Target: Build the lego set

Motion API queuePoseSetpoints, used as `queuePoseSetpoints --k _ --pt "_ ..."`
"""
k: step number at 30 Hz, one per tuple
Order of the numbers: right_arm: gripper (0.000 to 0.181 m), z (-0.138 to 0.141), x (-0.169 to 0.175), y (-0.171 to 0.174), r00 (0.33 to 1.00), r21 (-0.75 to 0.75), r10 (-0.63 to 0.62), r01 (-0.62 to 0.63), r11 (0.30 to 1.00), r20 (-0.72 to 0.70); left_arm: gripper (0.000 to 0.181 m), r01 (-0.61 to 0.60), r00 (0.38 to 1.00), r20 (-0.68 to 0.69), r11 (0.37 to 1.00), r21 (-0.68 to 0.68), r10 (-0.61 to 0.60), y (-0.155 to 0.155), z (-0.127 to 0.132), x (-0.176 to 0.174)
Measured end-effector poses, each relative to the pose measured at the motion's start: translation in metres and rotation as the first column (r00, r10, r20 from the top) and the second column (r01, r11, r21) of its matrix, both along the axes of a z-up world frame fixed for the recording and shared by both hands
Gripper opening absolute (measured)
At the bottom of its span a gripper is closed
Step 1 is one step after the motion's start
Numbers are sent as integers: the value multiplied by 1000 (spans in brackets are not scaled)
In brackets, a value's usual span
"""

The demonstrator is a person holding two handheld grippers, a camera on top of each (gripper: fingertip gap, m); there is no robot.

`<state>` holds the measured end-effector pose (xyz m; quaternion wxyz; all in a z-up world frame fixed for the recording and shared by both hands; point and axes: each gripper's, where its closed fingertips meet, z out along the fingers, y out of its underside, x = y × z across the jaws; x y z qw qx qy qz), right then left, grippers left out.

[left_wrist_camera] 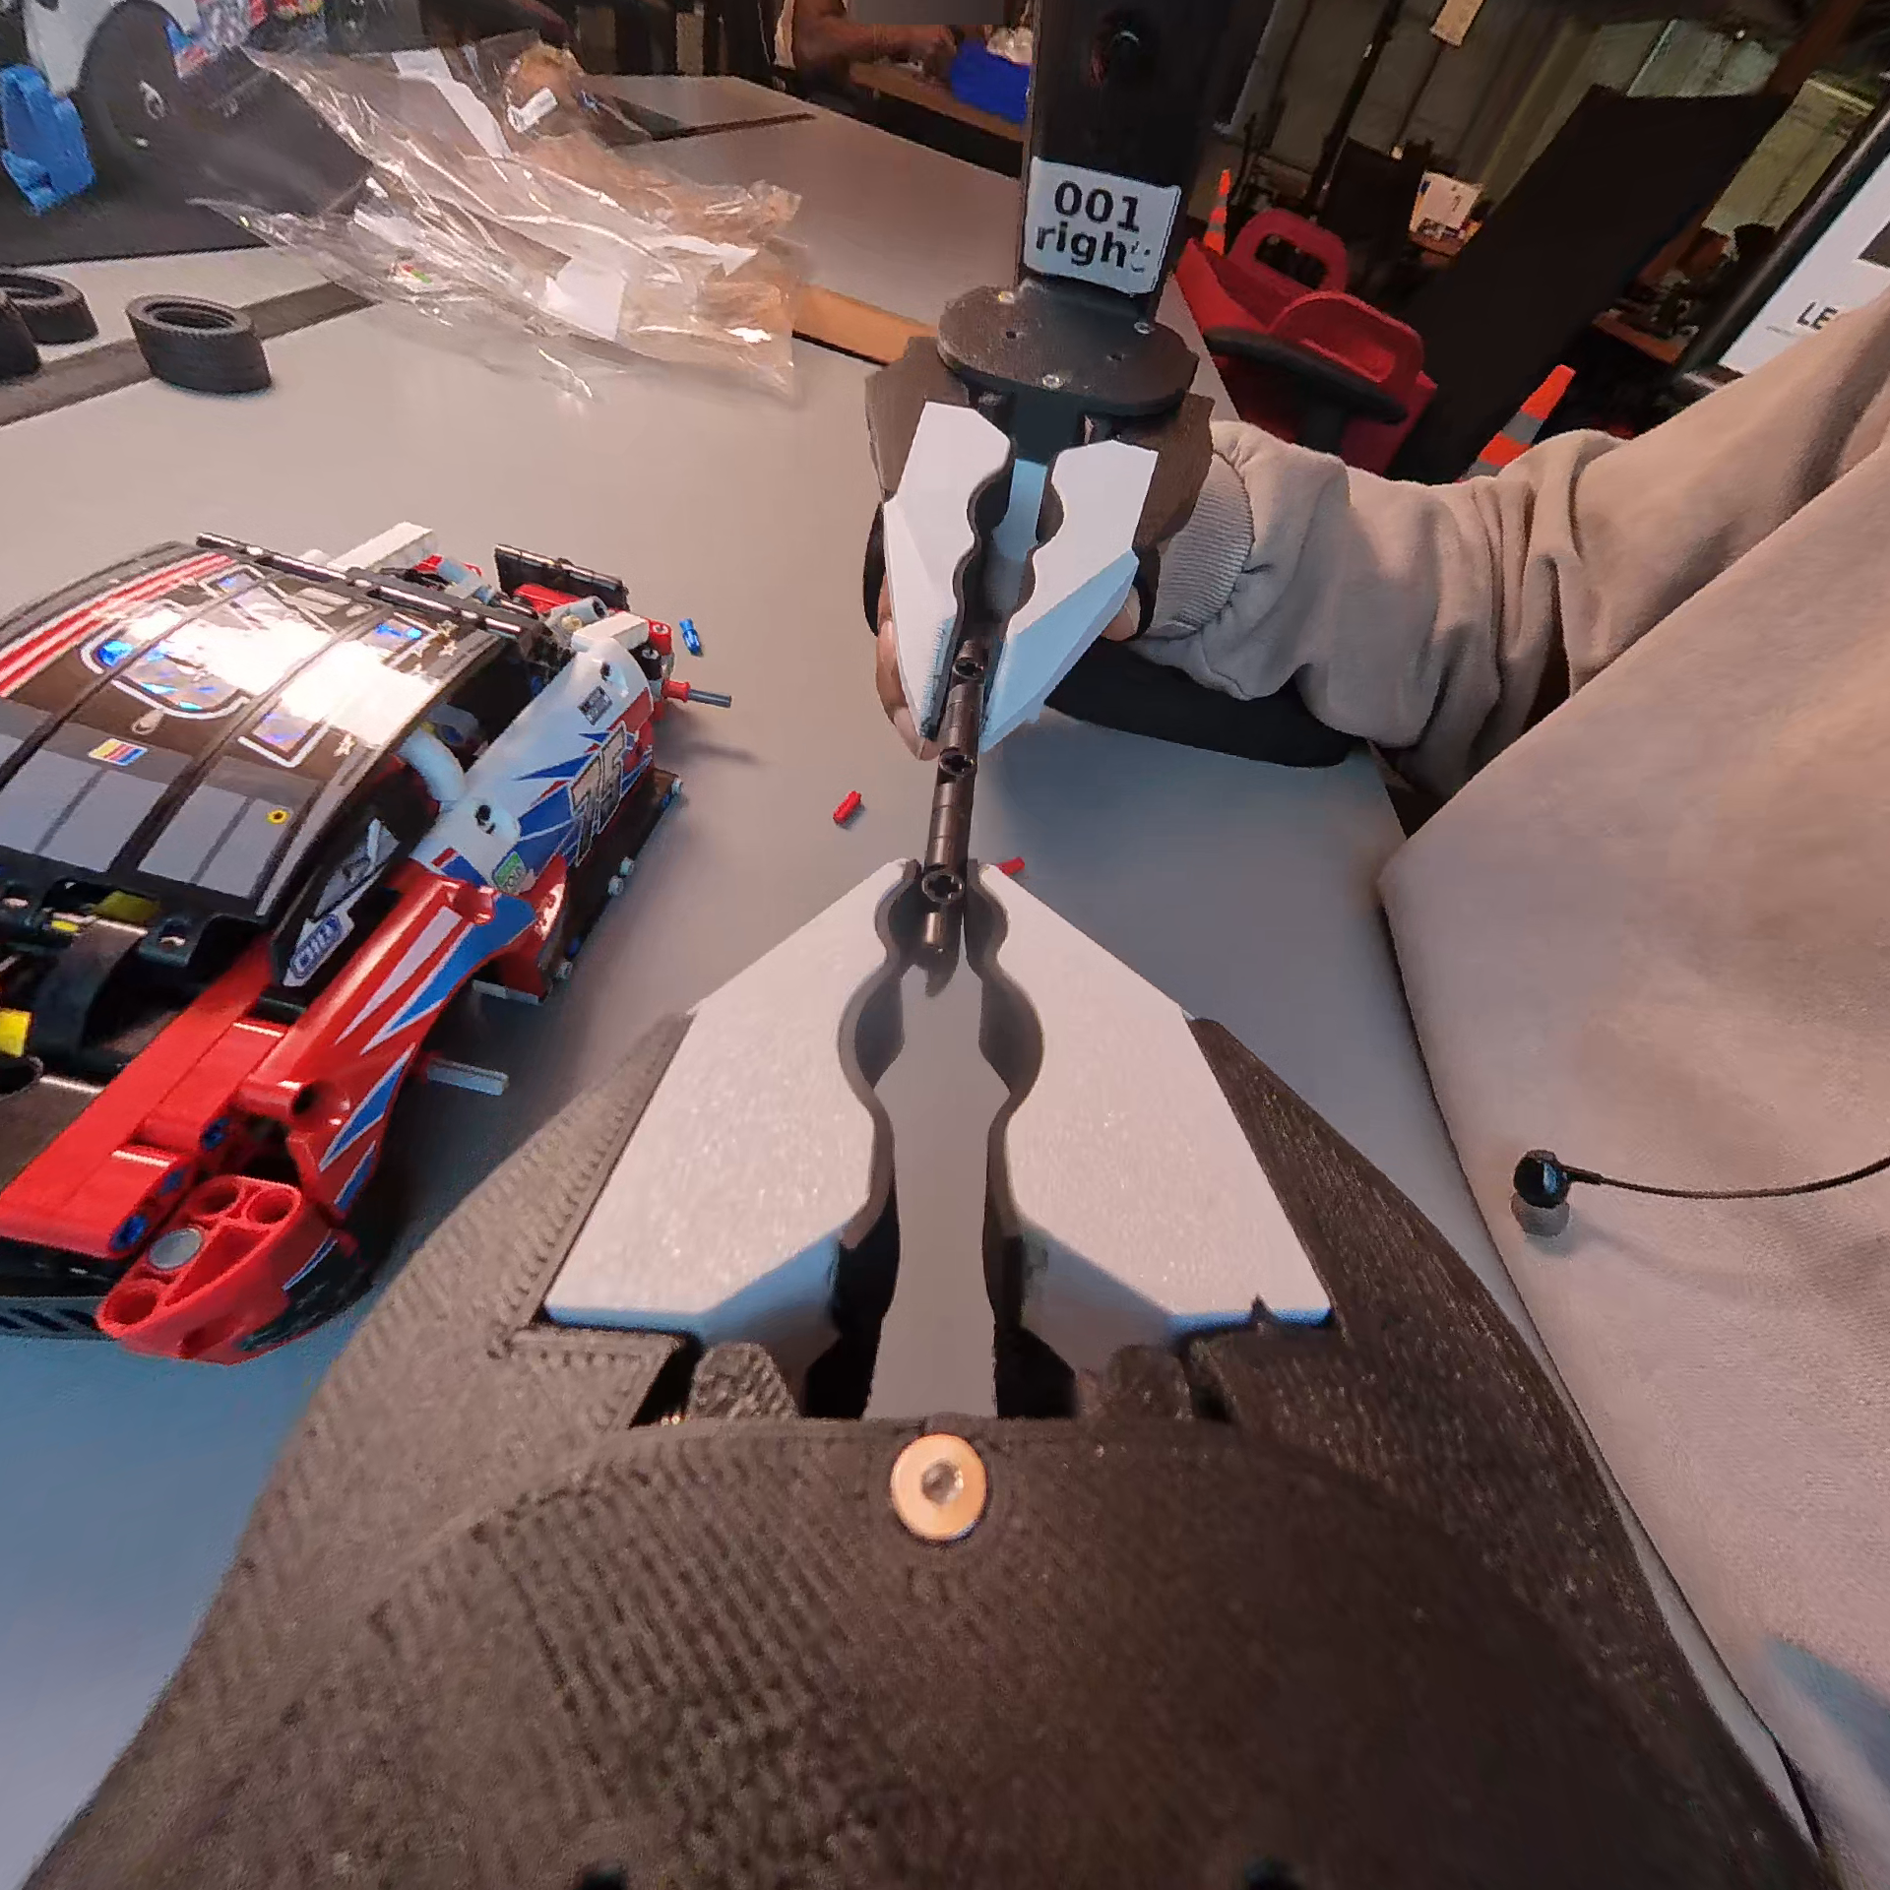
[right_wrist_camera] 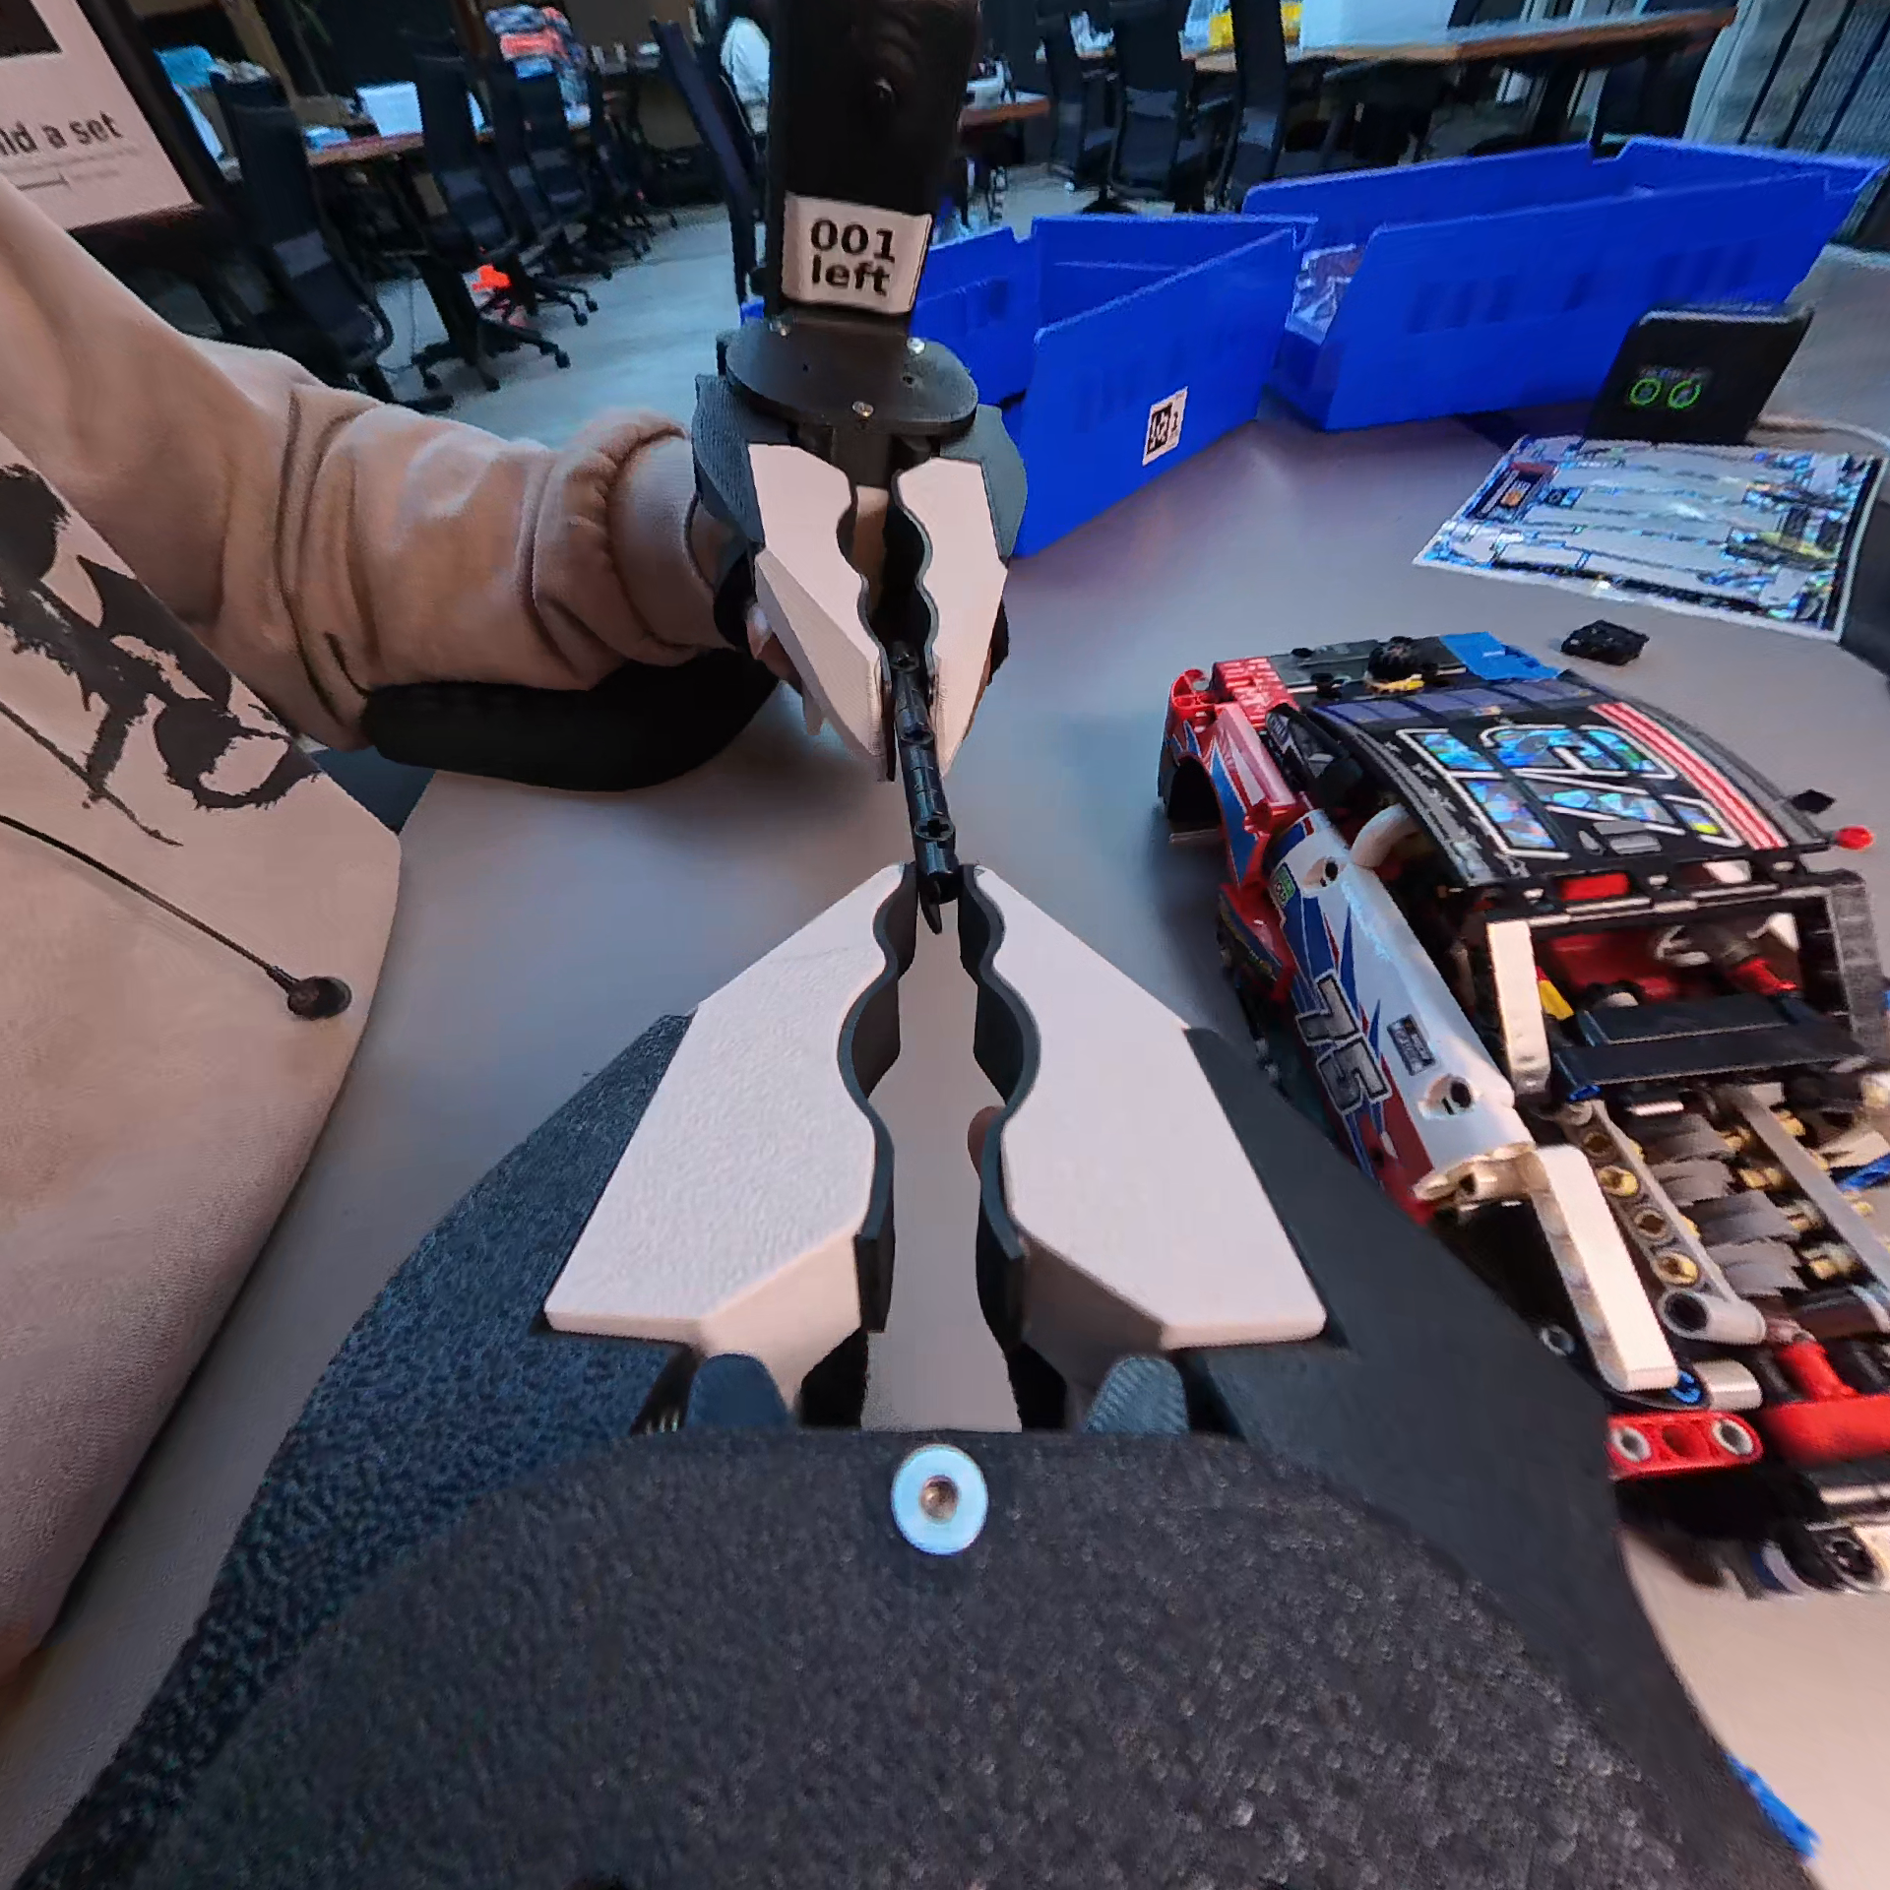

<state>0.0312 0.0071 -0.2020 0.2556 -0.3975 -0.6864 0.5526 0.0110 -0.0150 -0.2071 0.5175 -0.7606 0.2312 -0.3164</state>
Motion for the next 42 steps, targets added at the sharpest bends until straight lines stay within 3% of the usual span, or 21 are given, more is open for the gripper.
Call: queuePoseSetpoints --k 6,9,12,15,19,22,25,33,38,42 --pt "8 -34 6 -5 991 141 30 -49 989 134 4 88 995 -21 965 -246 -96 -17 -36 5" --pt "6 -44 15 -13 979 177 80 -114 978 189 5 100 993 -40 955 -278 -115 -21 -44 7" --pt "5 -40 12 -9 987 216 47 -81 973 156 6 57 997 -40 966 -254 -69 -14 -41 2" --pt "6 -20 5 -1 999 211 -4 -5 977 46 6 28 998 65 978 -207 -14 -7 -24 -5" --pt "5 15 4 1 994 88 -23 33 996 -106 14 40 966 256 997 -64 -22 -7 16 -9" --pt "5 34 7 1 985 -2 -30 31 1000 -170 10 18 959 282 1000 5 -18 -6 29 -7" --pt "5 31 6 1 986 14 -29 32 999 -163 0 5 961 277 1000 10 -8 -5 30 -4" --pt "5 22 8 0 990 61 -8 16 998 -144 1 5 973 232 999 44 -16 -7 29 -6" --pt "5 17 9 -3 992 74 11 -1 997 -128 11 12 985 170 997 71 -24 -8 27 0" --pt "5 15 10 -5 993 70 24 -16 997 -113 4 13 989 147 996 86 -26 -9 27 1"
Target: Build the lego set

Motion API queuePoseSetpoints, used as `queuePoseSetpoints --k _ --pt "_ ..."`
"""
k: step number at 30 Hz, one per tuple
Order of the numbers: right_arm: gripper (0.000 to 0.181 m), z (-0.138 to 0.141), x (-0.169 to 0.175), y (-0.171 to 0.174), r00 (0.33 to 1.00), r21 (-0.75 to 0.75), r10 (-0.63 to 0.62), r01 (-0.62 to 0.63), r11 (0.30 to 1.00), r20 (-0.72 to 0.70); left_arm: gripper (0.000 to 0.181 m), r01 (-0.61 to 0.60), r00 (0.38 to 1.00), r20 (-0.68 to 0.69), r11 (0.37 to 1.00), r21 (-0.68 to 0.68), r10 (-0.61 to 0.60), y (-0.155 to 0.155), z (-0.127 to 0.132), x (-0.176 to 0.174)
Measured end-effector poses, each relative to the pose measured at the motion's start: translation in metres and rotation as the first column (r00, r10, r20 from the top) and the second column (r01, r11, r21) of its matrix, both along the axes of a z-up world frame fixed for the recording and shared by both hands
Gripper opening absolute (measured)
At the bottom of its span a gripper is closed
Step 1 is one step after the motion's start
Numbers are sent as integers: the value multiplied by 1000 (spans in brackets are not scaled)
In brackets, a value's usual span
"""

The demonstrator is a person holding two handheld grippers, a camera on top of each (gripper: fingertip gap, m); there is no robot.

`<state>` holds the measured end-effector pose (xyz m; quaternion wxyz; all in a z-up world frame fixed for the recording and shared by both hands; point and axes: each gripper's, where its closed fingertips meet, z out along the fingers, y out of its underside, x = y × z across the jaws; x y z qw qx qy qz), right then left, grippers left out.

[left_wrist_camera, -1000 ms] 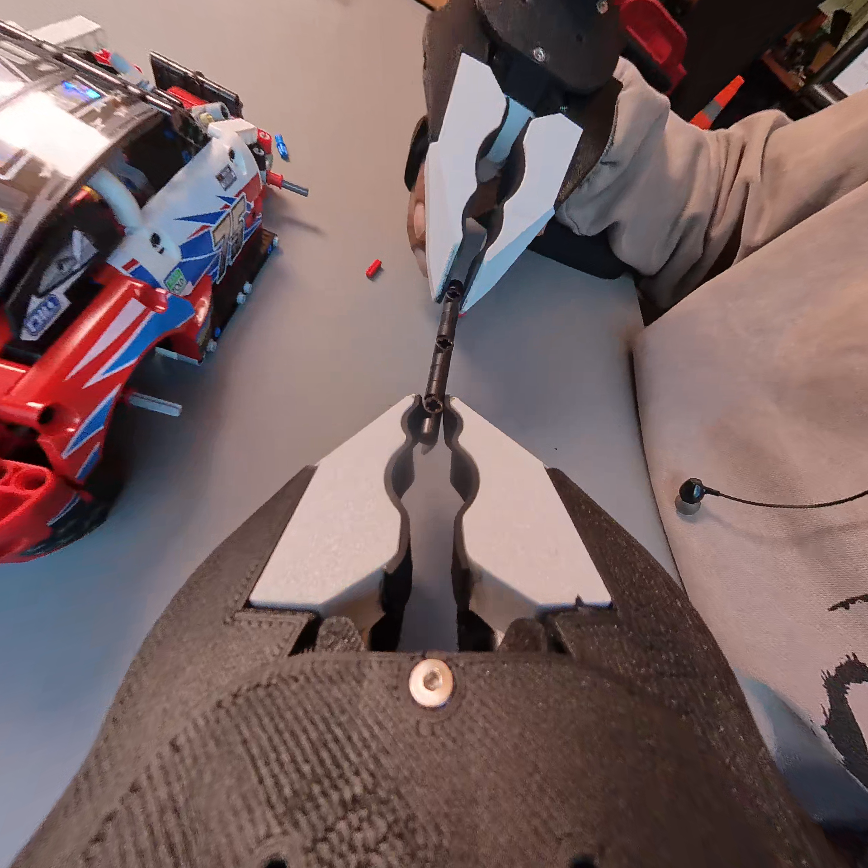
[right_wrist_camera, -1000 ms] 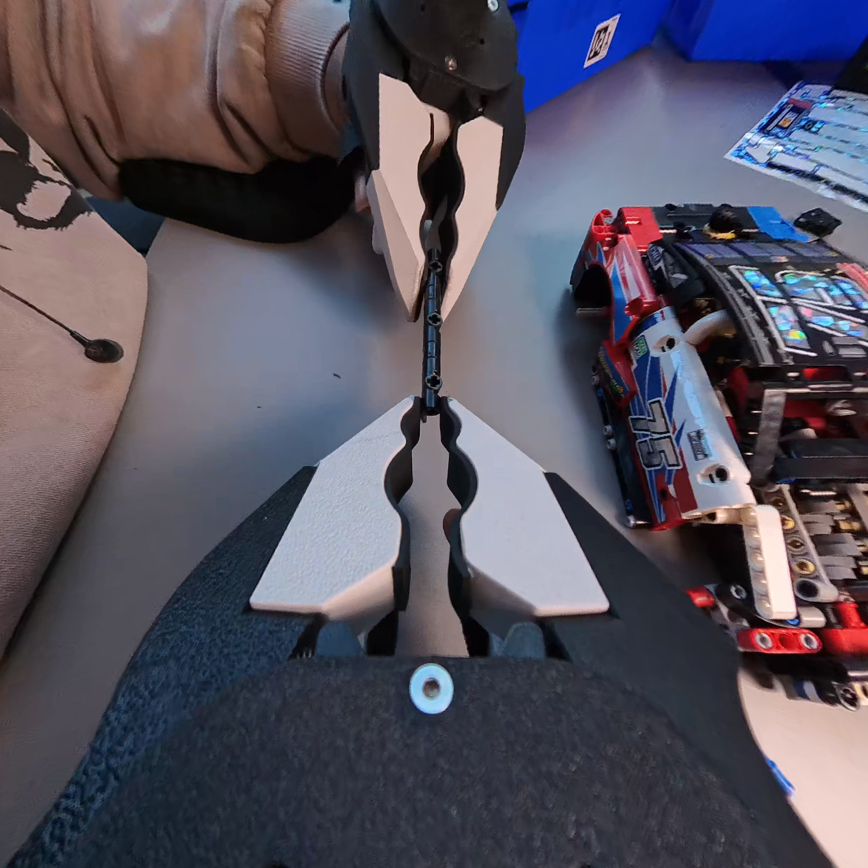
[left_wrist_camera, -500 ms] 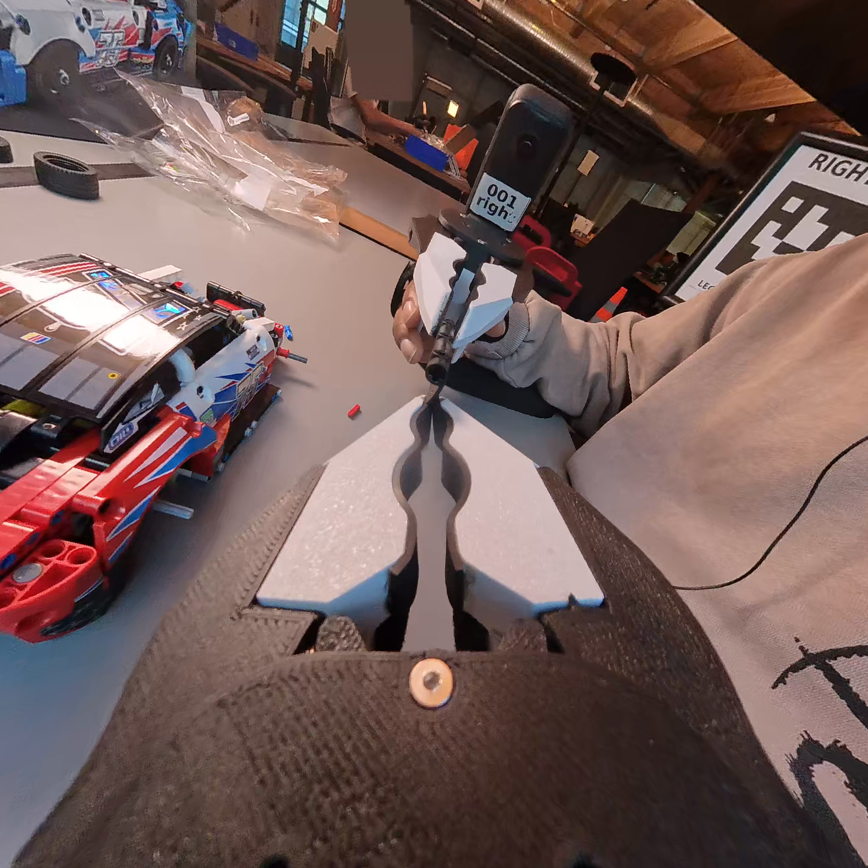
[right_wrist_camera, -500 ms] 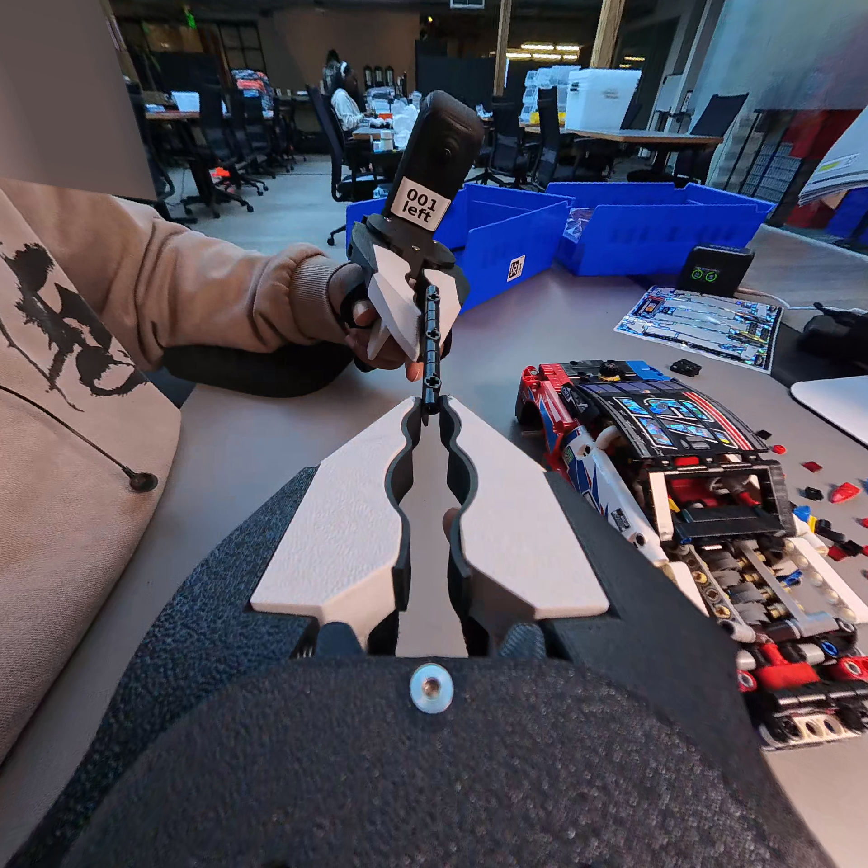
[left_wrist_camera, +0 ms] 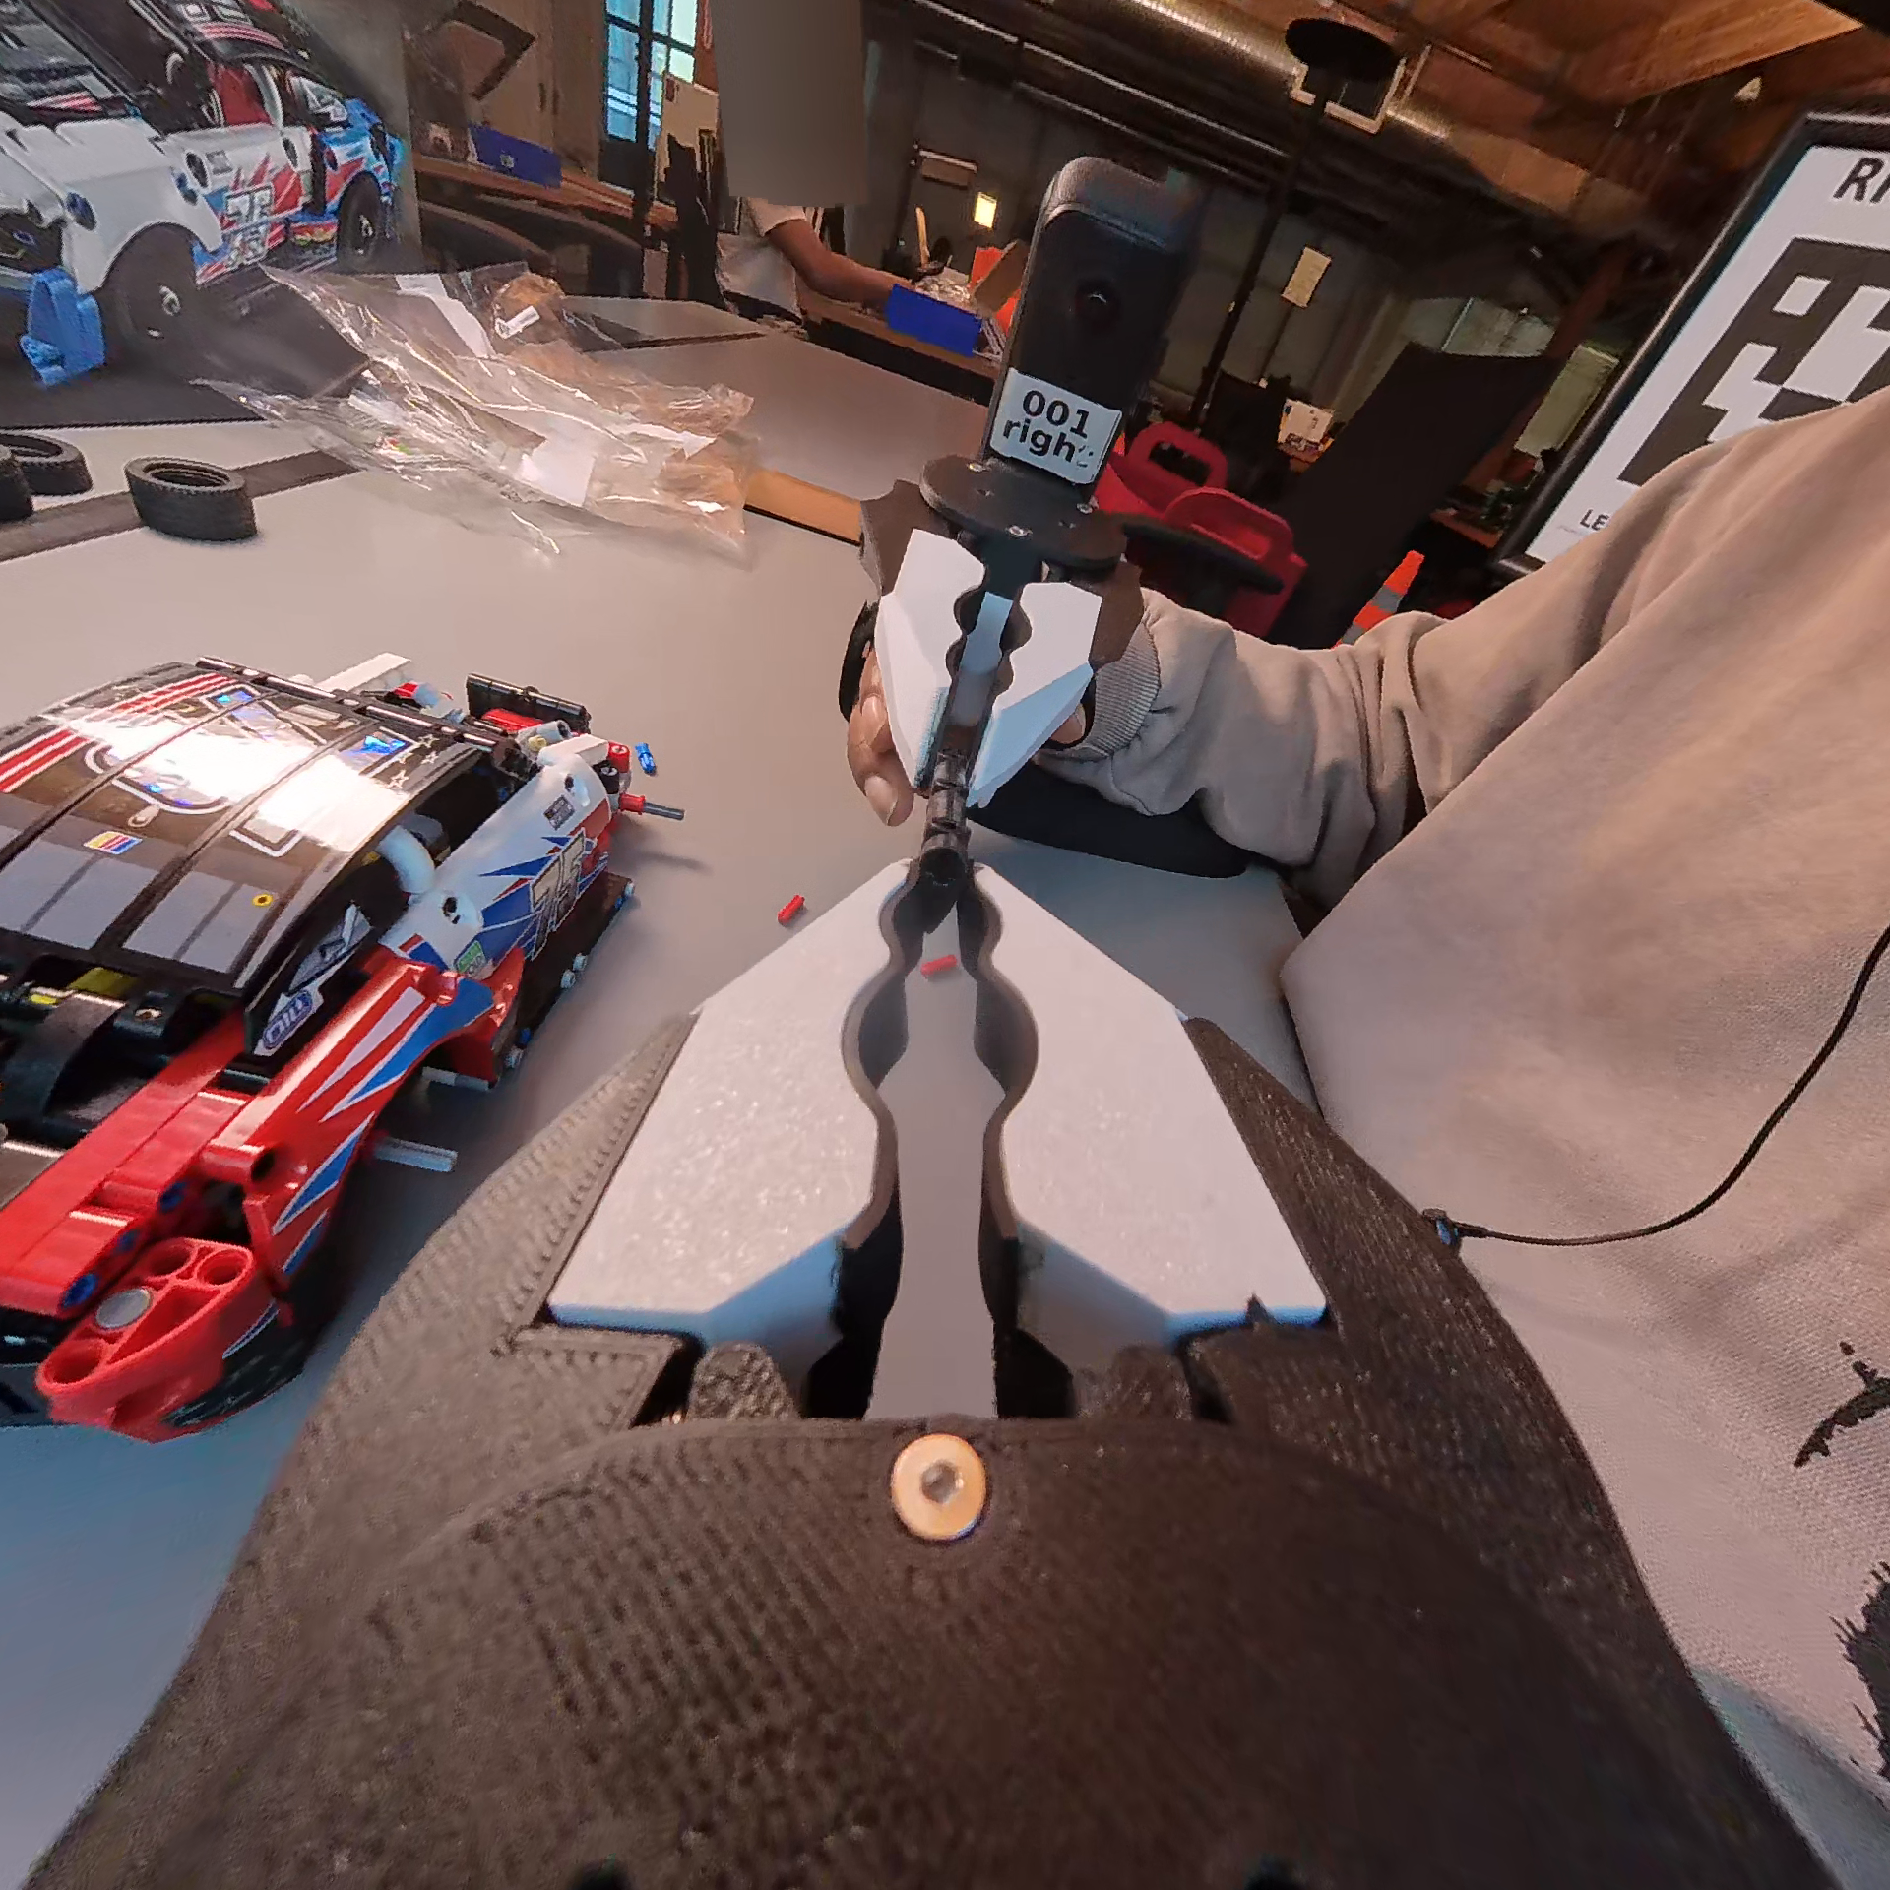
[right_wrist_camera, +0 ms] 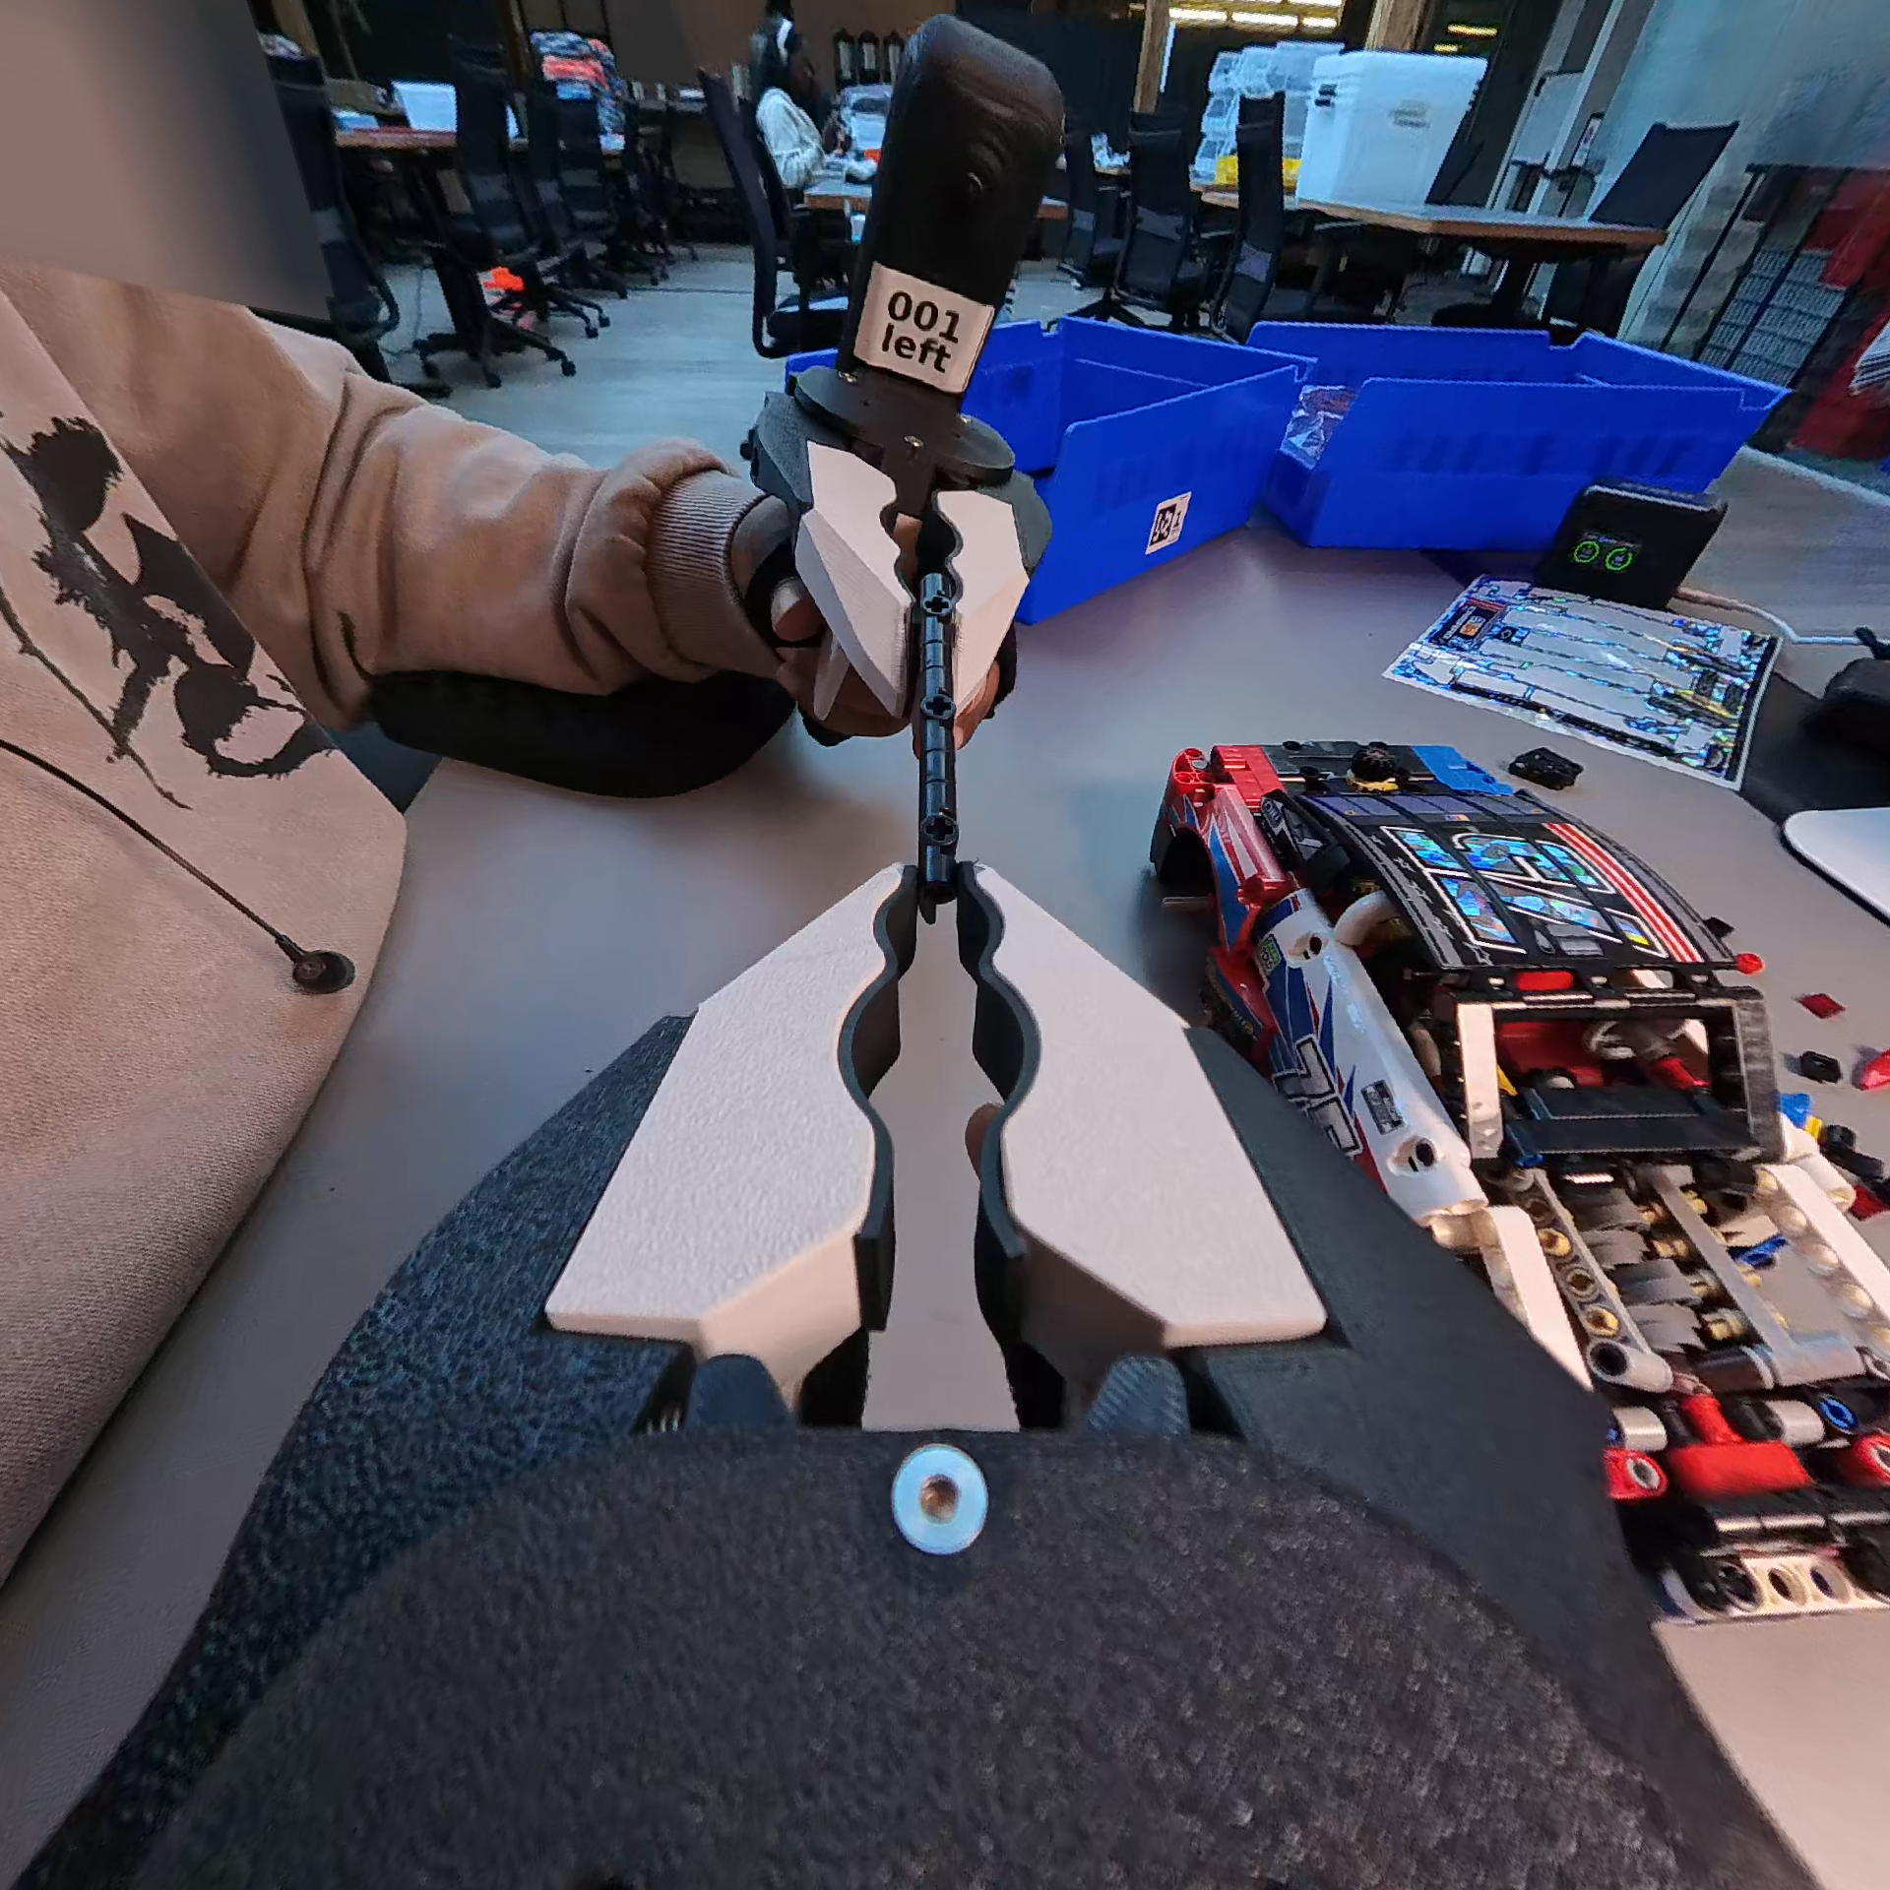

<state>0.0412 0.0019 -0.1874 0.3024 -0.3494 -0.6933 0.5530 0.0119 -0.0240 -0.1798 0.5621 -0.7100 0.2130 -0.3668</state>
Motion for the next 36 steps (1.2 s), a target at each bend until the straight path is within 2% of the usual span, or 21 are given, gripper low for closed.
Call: queuePoseSetpoints --k 4,11,13,15,17,18,20,22,24,28,36 --pt "5 -12 0 -1 997 29 5 -8 1000 71 4 -14 1000 -10 1000 -4 14 2 -2 1" --pt "5 -16 3 -1 994 6 20 -21 1000 109 5 -20 999 36 1000 3 20 2 3 5" --pt "5 -14 3 1 995 0 13 -13 1000 101 4 -35 999 13 999 -3 35 4 2 4" --pt "6 -7 3 10 996 -3 -18 18 1000 85 4 -52 998 -17 999 -1 52 5 2 2" --pt "15 -5 7 34 990 70 -88 81 994 110 4 -49 997 -54 999 -13 48 4 -1 0" --pt "17 -9 10 49 981 117 -127 110 987 149 4 -57 996 -75 998 -18 56 4 -3 -3" --pt "17 -35 22 72 939 241 -184 113 964 292 4 -60 993 -101 998 -29 57 4 -8 -6" --pt "17 -62 35 76 880 298 -191 59 953 434 4 -62 992 -110 997 -44 56 5 -12 -6" --pt "17 -81 39 73 847 333 -204 35 942 490 4 -72 989 -135 995 -64 62 7 -18 -6" --pt "16 -97 36 67 817 364 -233 30 931 528 4 -93 984 -160 991 -101 76 10 -28 -8" --pt "12 -100 24 62 798 384 -255 32 923 546 4 -94 979 -193 984 -152 64 10 -40 -5"
